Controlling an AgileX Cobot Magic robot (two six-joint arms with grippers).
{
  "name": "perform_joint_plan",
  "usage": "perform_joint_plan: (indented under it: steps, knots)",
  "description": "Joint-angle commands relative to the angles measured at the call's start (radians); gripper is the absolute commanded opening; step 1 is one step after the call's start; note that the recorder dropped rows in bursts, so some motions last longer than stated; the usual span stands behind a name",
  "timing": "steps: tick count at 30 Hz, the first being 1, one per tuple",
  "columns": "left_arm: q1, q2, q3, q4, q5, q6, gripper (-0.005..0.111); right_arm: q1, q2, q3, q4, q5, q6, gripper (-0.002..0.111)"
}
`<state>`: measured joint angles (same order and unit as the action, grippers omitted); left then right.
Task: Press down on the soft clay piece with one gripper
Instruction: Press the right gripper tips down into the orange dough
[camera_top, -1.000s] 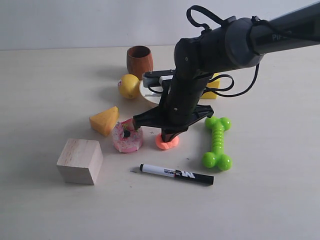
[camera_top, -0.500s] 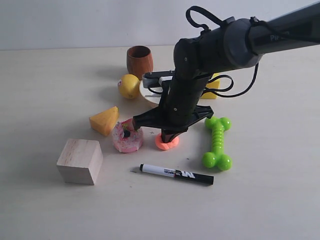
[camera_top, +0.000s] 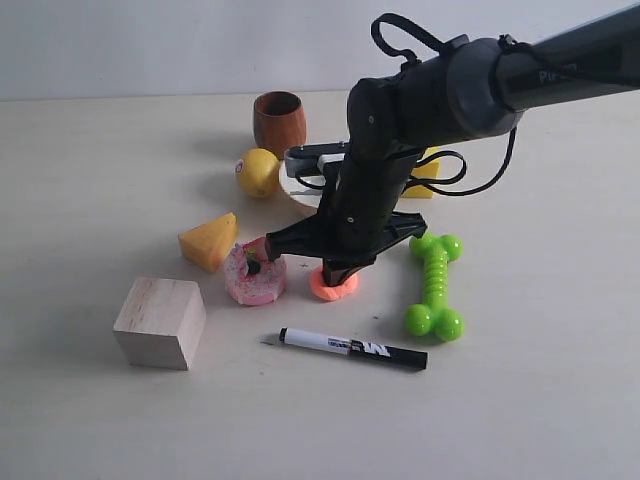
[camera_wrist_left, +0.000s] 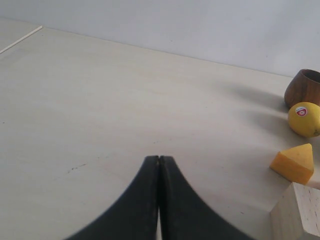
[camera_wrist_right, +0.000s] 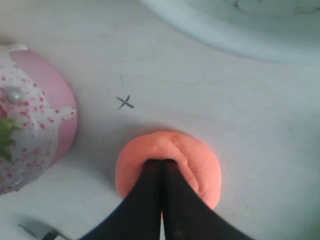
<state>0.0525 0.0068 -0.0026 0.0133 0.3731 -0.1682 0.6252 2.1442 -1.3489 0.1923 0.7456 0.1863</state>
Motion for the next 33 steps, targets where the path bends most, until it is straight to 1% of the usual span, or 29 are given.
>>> perform_joint_plan:
  steps: [1,19,22,24,25,33]
  knots:
    - [-0.005,-0.007,0.003,-0.006,-0.001,0.003,0.0,0.003,0.052,0.027,-0.011,0.069,-0.001,0.0]
    - [-0.005,-0.007,0.003,-0.006,-0.001,0.003,0.0,0.003,0.052,0.027,-0.011,0.061,-0.003,0.0]
    - [-0.005,-0.007,0.003,-0.006,-0.001,0.003,0.0,0.003,0.052,0.027,-0.011,0.052,-0.003,0.004]
    - [-0.005,-0.007,0.003,-0.006,-0.001,0.003,0.0,0.003,0.052,0.027,-0.011,0.045,-0.003,0.012]
    - [-0.005,-0.007,0.003,-0.006,-0.001,0.003,0.0,0.003,0.052,0.027,-0.011,0.045,-0.003,0.014]
    - [-0.005,-0.007,0.003,-0.006,-0.001,0.003,0.0,0.003,0.052,0.027,-0.011,0.045,-0.008,0.015]
